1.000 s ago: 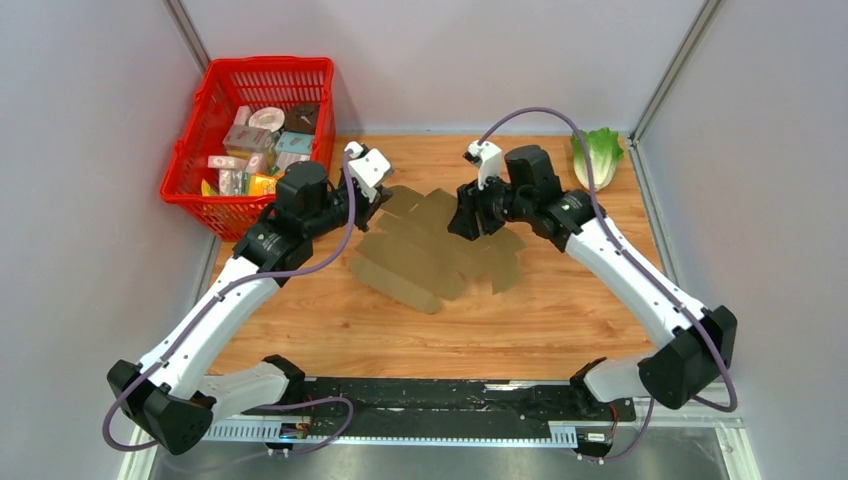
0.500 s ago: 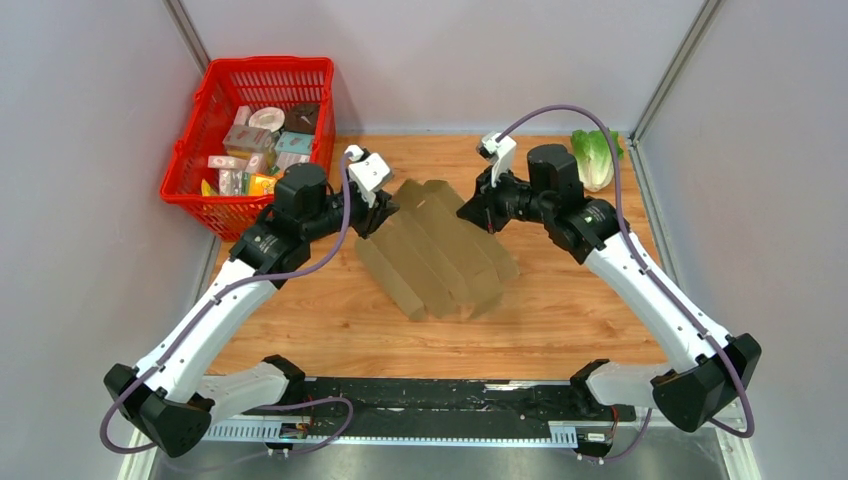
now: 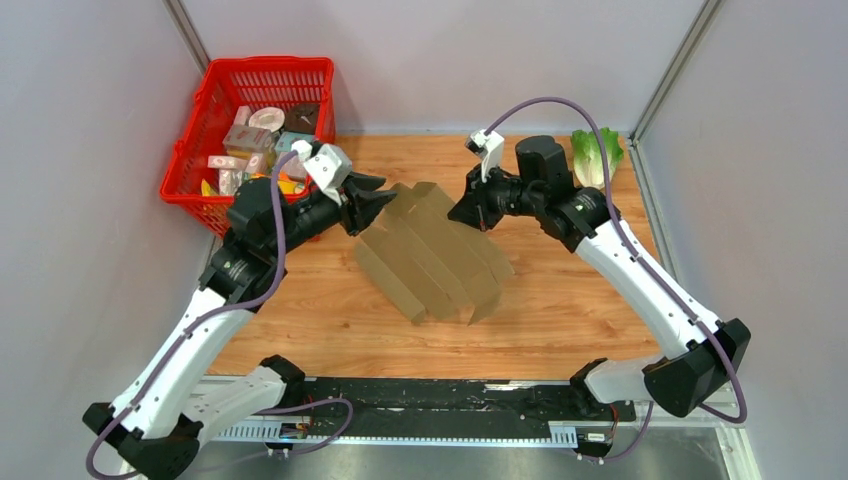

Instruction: Fold the paper box

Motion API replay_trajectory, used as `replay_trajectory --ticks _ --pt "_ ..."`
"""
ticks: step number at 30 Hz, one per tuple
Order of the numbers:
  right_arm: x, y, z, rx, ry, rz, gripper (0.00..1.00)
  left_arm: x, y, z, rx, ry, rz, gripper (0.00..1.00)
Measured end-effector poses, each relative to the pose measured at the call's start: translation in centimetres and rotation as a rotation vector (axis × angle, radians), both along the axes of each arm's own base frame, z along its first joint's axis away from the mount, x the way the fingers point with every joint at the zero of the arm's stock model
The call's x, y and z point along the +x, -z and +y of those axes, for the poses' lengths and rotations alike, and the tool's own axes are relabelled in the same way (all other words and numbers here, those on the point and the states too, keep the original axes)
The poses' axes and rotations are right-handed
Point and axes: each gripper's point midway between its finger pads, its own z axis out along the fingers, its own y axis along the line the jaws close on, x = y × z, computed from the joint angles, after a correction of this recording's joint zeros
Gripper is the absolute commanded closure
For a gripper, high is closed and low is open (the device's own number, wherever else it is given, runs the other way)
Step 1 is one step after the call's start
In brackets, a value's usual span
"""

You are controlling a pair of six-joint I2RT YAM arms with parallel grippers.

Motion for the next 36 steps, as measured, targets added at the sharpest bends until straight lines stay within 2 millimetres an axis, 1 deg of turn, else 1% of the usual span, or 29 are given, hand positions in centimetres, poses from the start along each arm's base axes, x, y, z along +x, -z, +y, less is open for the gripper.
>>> replay_trajectory --ticks 1,2,3,4,6,7,8,10,11,12,14,15,16,17,19,21,22,23,25,29,30,31,32,33,34,36 --pt "-0.2 0.0 0.3 0.000 -0.007 0.007 1.00 0.4 0.1 -0.4 -0.017 0.005 0.022 0.55" --pt "-0.4 0.1 0.5 0.000 -0.013 0.011 1.00 0.8 0.3 -0.8 -0.032 0.004 0.048 0.46" --pt "-0.6 0.1 0.8 0.001 -0.020 0.013 1.00 1.3 0.6 -1.0 -0.046 -0.003 0.074 0.44" --pt "-0.8 0.1 1.0 0.002 -0.027 0.018 1.00 2.0 1.3 -1.4 -0.053 -0.016 0.113 0.43" --pt "-1.2 0.1 1.4 0.004 -0.037 0.022 1.00 2.8 2.7 -1.8 -0.057 -0.031 0.172 0.43" --pt "-1.3 0.1 1.5 0.005 -0.040 0.024 1.00 3.0 3.2 -1.9 -0.059 -0.033 0.192 0.44" --pt "-1.5 0.1 1.6 0.006 -0.043 0.027 1.00 3.0 3.5 -2.0 -0.063 -0.031 0.207 0.48" --pt "-1.6 0.1 1.7 0.008 -0.046 0.031 1.00 2.8 3.5 -2.3 -0.075 -0.013 0.220 0.54" --pt "-1.7 0.1 1.8 0.008 -0.046 0.033 1.00 2.7 3.3 -2.5 -0.081 -0.001 0.219 0.59" --pt "-1.7 0.1 1.8 0.008 -0.048 0.033 1.00 2.5 3.2 -2.6 -0.083 0.012 0.217 0.62" --pt "-1.7 0.1 1.8 0.009 -0.046 0.035 1.00 2.2 3.2 -3.0 -0.083 0.041 0.222 0.65" --pt "-1.7 0.1 1.8 0.010 -0.045 0.036 1.00 2.0 3.1 -3.2 -0.084 0.057 0.222 0.65" --pt "-1.7 0.0 1.8 0.010 -0.045 0.036 1.00 2.0 3.4 -3.5 -0.081 0.072 0.231 0.64" --pt "-1.8 0.0 1.8 0.011 -0.044 0.038 1.00 1.9 3.6 -3.7 -0.079 0.089 0.241 0.55" --pt "-1.8 0.0 1.9 0.012 -0.044 0.041 1.00 1.8 4.0 -4.2 -0.075 0.113 0.260 0.51" --pt "-1.8 0.0 1.9 0.015 -0.042 0.044 1.00 2.0 4.5 -4.6 -0.066 0.127 0.282 0.51" --pt "-1.8 0.0 1.9 0.016 -0.041 0.046 1.00 2.0 4.7 -4.8 -0.062 0.134 0.293 0.53" --pt "-1.8 0.0 1.9 0.017 -0.041 0.047 1.00 2.1 4.9 -4.9 -0.058 0.139 0.300 0.61" --pt "-1.9 -0.1 1.9 0.020 -0.041 0.050 1.00 2.0 5.2 -5.1 -0.056 0.151 0.316 0.69" --pt "-2.0 -0.2 1.9 0.024 -0.039 0.052 1.00 1.4 5.0 -5.4 -0.060 0.185 0.320 0.74" --pt "-1.9 -0.2 1.9 0.026 -0.039 0.052 1.00 1.3 5.0 -5.5 -0.061 0.195 0.324 0.73" --pt "-1.9 -0.3 1.9 0.029 -0.037 0.051 1.00 1.1 5.0 -5.6 -0.062 0.207 0.328 0.70" --pt "-1.9 -0.3 2.0 0.030 -0.035 0.052 1.00 1.0 5.0 -5.7 -0.064 0.219 0.332 0.63" --pt "-1.8 -0.4 2.0 0.032 -0.032 0.053 1.00 0.8 5.0 -5.9 -0.067 0.234 0.335 0.58" --pt "-1.8 -0.4 2.0 0.035 -0.030 0.053 1.00 0.6 4.9 -6.0 -0.069 0.250 0.337 0.47" --pt "-1.7 -0.6 2.1 0.043 -0.027 0.053 1.00 0.3 4.8 -6.2 -0.075 0.273 0.344 0.40"
